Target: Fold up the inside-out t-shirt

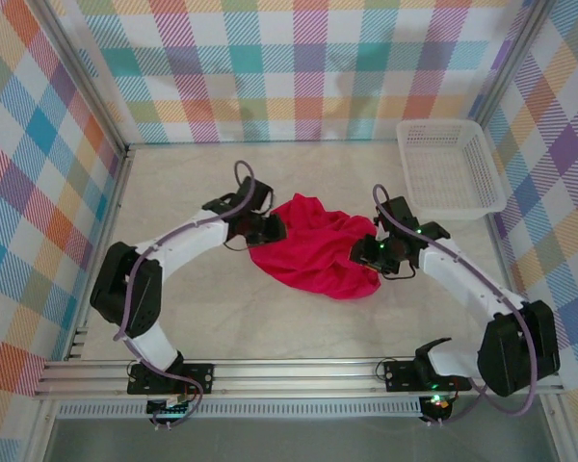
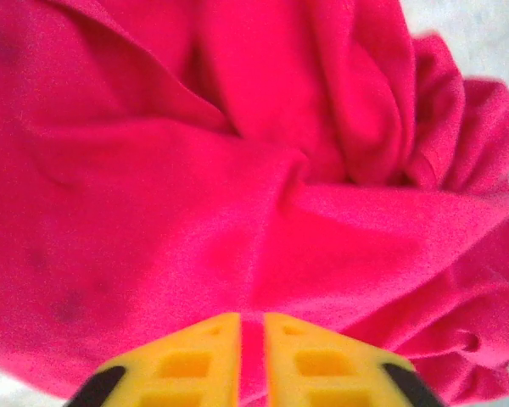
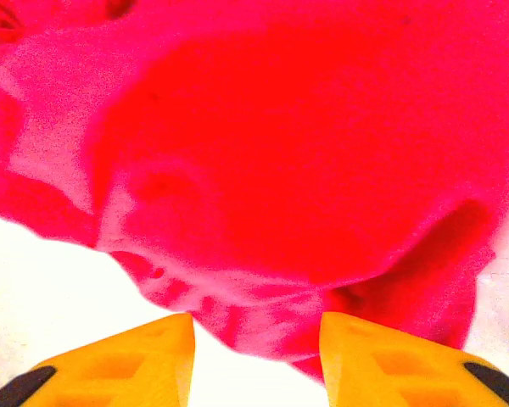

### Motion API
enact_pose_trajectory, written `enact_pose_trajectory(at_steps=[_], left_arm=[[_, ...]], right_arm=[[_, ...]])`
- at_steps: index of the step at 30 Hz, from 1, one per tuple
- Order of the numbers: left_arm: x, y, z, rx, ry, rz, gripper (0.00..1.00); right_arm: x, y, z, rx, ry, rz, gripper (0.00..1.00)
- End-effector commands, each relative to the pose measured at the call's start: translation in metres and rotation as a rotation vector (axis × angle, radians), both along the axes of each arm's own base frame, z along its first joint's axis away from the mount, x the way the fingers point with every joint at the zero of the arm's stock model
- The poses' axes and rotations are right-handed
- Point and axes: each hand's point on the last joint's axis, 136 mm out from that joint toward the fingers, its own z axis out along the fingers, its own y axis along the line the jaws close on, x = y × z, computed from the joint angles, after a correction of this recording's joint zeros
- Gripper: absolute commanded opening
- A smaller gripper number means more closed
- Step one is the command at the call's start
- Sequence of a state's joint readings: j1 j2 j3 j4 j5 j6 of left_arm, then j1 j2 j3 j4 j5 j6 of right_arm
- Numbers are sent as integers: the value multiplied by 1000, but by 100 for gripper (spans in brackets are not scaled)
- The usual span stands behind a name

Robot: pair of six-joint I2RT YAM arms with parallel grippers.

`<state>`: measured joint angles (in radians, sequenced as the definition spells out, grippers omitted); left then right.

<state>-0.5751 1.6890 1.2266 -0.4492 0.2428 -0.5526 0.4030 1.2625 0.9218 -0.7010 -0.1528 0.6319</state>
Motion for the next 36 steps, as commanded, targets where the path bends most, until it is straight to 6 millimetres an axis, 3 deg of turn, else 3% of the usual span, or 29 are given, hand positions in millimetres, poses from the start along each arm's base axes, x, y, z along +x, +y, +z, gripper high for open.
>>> enact_pose_trajectory(at_steps=[1, 6, 11, 12, 14, 15, 19, 23, 26, 28, 34, 35, 36], left_arm=[[-6, -24, -9, -4, -5, -51, 25], [-23, -51, -17, -3, 17, -148, 31], [-32, -43, -16, 46, -21, -177, 31], [-35, -40, -14, 54, -37, -192, 31], [-39, -37, -9, 64, -71, -236, 32], [-43, -37, -6, 72, -91, -274, 33], [-47, -40, 2, 119, -226, -417, 34], [-43, -56, 12, 89, -379, -512, 36], [-31, -70, 16, 49, -450, -522, 39], [-27, -79, 16, 25, -475, -538, 48], [-19, -96, 4, -11, -484, -548, 50], [-20, -97, 2, -20, -480, -551, 60], [-21, -99, 1, -28, -474, -550, 61]], right_arm=[[-6, 4, 0, -16, 10, 45, 43], [9, 17, -20, 6, 39, 59, 49], [38, 30, -32, -1, 50, 62, 50], [45, 30, -33, -13, 46, 56, 41], [53, 29, -31, -41, 44, 46, 9], [56, 31, -24, -38, 41, 47, 0], [53, 37, 12, 15, -11, 57, 0], [42, 42, 44, 95, -65, 74, 0], [37, 44, 52, 126, -74, 86, 0], [36, 45, 52, 133, -72, 90, 0], [37, 47, 51, 134, -64, 95, 0], [38, 47, 52, 133, -66, 95, 0], [40, 47, 51, 129, -66, 94, 0]])
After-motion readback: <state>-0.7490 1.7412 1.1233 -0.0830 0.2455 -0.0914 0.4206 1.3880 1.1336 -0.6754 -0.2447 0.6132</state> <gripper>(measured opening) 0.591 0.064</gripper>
